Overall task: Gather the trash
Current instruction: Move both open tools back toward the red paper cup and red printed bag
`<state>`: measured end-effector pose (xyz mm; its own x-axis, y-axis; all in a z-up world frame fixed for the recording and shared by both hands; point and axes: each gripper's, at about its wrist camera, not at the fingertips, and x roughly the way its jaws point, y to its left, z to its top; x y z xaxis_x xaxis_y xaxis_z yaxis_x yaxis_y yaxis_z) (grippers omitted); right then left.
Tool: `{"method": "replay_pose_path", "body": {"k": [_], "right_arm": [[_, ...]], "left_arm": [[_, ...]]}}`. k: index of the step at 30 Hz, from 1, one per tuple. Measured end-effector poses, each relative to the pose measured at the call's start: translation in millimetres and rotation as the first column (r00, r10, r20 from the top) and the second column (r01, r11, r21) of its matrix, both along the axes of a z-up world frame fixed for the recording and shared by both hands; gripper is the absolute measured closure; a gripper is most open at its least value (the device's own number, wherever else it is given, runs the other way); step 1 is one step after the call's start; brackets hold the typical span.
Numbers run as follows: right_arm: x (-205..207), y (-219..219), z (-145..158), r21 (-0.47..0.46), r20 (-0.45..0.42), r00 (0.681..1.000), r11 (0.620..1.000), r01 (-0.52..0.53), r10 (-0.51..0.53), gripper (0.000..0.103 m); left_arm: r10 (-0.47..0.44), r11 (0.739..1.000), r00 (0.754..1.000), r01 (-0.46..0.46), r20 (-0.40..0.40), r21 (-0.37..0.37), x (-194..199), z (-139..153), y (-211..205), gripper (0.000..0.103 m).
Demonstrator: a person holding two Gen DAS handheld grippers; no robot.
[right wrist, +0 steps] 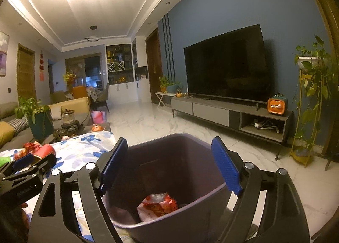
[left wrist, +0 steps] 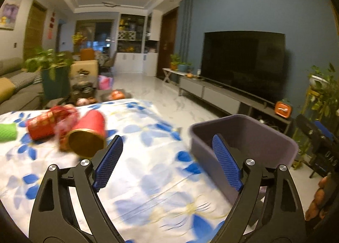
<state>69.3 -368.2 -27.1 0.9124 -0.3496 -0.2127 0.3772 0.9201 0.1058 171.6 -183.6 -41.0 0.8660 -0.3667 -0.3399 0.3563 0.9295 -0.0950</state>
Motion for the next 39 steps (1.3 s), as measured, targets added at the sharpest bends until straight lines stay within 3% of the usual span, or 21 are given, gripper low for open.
{"method": "replay_pose_path", "body": {"k": [8, 20, 33, 39], "right_arm": [[-5, 36, -3, -0.022, -0.001, 0.998, 0.997, -0.068, 0.068, 0.023], [14, 110, -5, -0.037, -0.022, 0.973, 0.973, -0.229, 0.229, 0.023], [81, 185, -26, -0.067, -0.127, 0.923, 0.926, -0.372, 0.362, 0.023], [123, 208, -33, -0.088, -0.212, 0.902, 0.912, -0.400, 0.375, 0.028]], "left_arm": [[0.171, 0.985, 0.985, -0.171, 0.005, 0.024, -19, -6, 64, 0.018], [0.349, 0.937, 0.937, -0.350, -0.020, 0.000, -37, -4, 156, 0.018], [0.479, 0.878, 0.878, -0.479, 0.006, -0.016, -40, 7, 224, 0.018], [0.495, 0.869, 0.869, -0.495, 0.016, -0.024, -31, 13, 238, 0.018]]}}
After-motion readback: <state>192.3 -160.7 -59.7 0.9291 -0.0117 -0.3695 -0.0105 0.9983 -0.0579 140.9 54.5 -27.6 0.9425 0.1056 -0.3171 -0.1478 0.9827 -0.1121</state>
